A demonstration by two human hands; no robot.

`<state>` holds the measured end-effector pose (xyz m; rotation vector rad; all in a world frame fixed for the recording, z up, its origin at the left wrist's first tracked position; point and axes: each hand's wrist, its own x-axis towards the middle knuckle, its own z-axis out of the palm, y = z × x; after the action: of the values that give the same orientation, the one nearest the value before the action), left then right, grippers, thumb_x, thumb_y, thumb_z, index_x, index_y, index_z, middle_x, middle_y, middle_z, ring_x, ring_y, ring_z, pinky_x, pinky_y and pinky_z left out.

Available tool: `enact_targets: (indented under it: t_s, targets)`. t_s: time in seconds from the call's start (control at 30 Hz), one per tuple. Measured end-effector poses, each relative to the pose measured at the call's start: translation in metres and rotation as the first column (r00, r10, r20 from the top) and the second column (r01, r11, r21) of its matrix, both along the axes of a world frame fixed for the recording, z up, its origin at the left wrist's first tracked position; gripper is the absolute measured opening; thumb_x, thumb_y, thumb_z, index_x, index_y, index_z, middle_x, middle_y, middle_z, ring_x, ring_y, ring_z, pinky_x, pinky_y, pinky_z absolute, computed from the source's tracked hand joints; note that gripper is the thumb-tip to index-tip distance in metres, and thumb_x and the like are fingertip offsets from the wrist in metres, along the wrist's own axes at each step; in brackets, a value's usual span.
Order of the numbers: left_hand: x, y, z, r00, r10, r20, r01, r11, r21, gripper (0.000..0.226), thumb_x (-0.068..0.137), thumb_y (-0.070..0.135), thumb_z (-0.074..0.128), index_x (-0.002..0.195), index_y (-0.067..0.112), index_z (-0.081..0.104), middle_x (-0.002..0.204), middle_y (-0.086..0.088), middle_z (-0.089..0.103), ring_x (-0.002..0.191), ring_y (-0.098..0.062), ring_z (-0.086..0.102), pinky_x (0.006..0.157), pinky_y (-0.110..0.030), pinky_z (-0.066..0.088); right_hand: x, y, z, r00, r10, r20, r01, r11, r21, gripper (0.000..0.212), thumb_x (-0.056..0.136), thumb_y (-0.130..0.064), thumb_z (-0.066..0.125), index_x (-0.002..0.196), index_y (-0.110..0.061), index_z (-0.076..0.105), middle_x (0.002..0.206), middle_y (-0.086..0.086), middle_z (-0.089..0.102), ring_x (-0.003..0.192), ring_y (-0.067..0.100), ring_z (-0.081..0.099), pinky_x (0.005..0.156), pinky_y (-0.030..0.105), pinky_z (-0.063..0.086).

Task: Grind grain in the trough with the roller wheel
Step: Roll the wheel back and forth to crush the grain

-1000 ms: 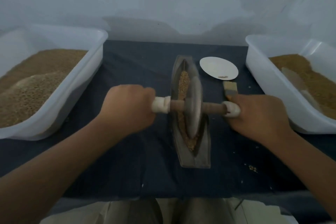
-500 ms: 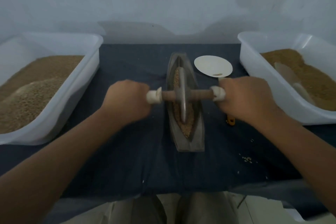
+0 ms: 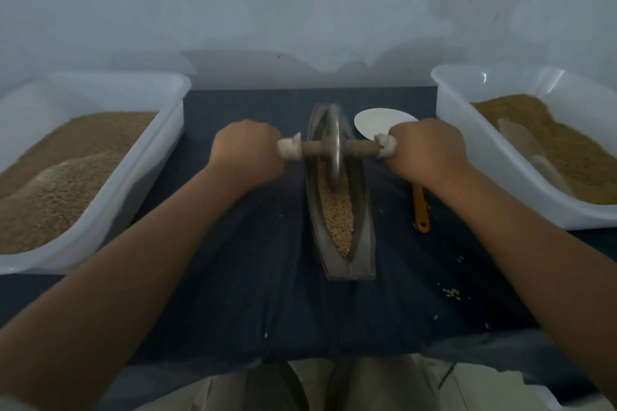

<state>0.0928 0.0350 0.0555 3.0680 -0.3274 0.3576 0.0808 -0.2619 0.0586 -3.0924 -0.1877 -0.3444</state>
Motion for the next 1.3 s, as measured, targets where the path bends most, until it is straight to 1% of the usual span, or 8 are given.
enact_targets:
  t_s: [0.17, 0.23, 0.4, 0.53, 0.7, 0.83, 1.1, 1.3]
  targets:
    - [-0.093, 0.03, -0.03, 0.959, -0.169, 0.226, 0.176, 0.984, -0.011, 0.051, 0.077, 0.045, 0.071, 0.061, 0.032, 0.025, 0.052, 0.01, 0.037, 0.043, -0.025, 0.046, 0.048, -0.026, 0.028, -0.078, -0.02, -0.011, 0.974, 0.21, 0.09, -0.213, 0.977, 0.031, 0.029, 0.077, -0.056, 0.038, 0.064, -0.031, 0.045, 0.055, -0.008, 0.05, 0.046, 0.019, 0.051, 0.049, 0.045, 0.052]
    - [-0.095, 0.03, -0.035, 0.945, -0.191, 0.264, 0.21, 0.977, -0.046, 0.052, 0.074, 0.047, 0.069, 0.062, 0.034, 0.02, 0.05, 0.008, 0.039, 0.039, -0.028, 0.047, 0.049, -0.026, 0.029, -0.08, -0.021, -0.017, 0.972, 0.219, 0.086, -0.224, 0.973, 0.052, 0.032, 0.076, -0.058, 0.039, 0.066, -0.03, 0.049, 0.056, -0.007, 0.052, 0.048, 0.02, 0.053, 0.051, 0.045, 0.052]
    - [0.0, 0.003, -0.005, 0.997, -0.035, 0.075, 0.035, 0.999, -0.003, 0.032, 0.077, 0.046, 0.06, 0.062, 0.026, 0.04, 0.078, -0.004, 0.068, 0.071, -0.034, 0.066, 0.063, -0.035, 0.046, -0.002, -0.003, -0.013, 0.986, 0.005, 0.166, 0.003, 0.999, -0.048, 0.035, 0.091, -0.048, 0.064, 0.066, -0.03, 0.046, 0.061, -0.009, 0.05, 0.054, 0.012, 0.047, 0.052, 0.03, 0.037]
    - [0.024, -0.007, 0.017, 1.0, -0.002, -0.027, 0.002, 1.0, -0.006, 0.044, 0.07, 0.064, 0.046, 0.064, 0.021, 0.048, 0.08, -0.005, 0.067, 0.074, -0.033, 0.062, 0.068, -0.037, 0.052, 0.027, 0.007, 0.0, 0.988, -0.071, 0.137, 0.082, 0.994, -0.075, 0.032, 0.095, -0.039, 0.062, 0.068, -0.028, 0.048, 0.067, -0.003, 0.055, 0.062, 0.02, 0.054, 0.059, 0.032, 0.043]
    - [-0.054, 0.013, -0.015, 0.987, -0.06, 0.146, 0.054, 0.998, 0.045, 0.04, 0.078, 0.041, 0.068, 0.061, 0.027, 0.035, 0.059, 0.009, 0.047, 0.054, -0.026, 0.052, 0.054, -0.028, 0.035, -0.041, -0.008, -0.01, 0.994, 0.032, 0.102, -0.025, 0.997, -0.07, 0.031, 0.086, -0.053, 0.051, 0.065, -0.031, 0.046, 0.057, -0.01, 0.049, 0.05, 0.009, 0.044, 0.048, 0.028, 0.035]
    - [-0.09, 0.025, -0.025, 0.962, -0.142, 0.234, 0.139, 0.99, 0.028, 0.06, 0.068, 0.039, 0.082, 0.059, 0.03, 0.024, 0.05, 0.016, 0.026, 0.04, -0.017, 0.03, 0.051, -0.018, 0.014, -0.077, -0.021, -0.023, 0.99, 0.128, 0.065, -0.131, 0.99, 0.049, 0.043, 0.077, -0.067, 0.033, 0.074, -0.032, 0.058, 0.062, -0.008, 0.057, 0.056, 0.018, 0.057, 0.057, 0.043, 0.052]
    - [0.011, -0.005, -0.002, 0.998, 0.05, 0.03, -0.049, 0.998, -0.051, 0.022, 0.083, 0.04, 0.066, 0.072, 0.025, 0.053, 0.087, -0.003, 0.071, 0.082, -0.033, 0.069, 0.066, -0.033, 0.045, 0.014, 0.007, 0.001, 0.989, -0.026, 0.149, 0.039, 0.995, -0.087, 0.036, 0.093, -0.043, 0.062, 0.065, -0.03, 0.043, 0.064, -0.005, 0.051, 0.06, 0.019, 0.052, 0.058, 0.033, 0.046]
    - [-0.065, 0.015, -0.015, 0.994, -0.044, 0.098, 0.044, 0.999, 0.0, 0.036, 0.079, 0.041, 0.065, 0.062, 0.029, 0.036, 0.063, 0.009, 0.053, 0.059, -0.025, 0.06, 0.055, -0.03, 0.039, -0.054, -0.004, -0.003, 0.992, 0.046, 0.119, -0.037, 0.997, -0.075, 0.033, 0.082, -0.057, 0.041, 0.062, -0.032, 0.049, 0.054, -0.01, 0.049, 0.047, 0.01, 0.048, 0.047, 0.03, 0.044]
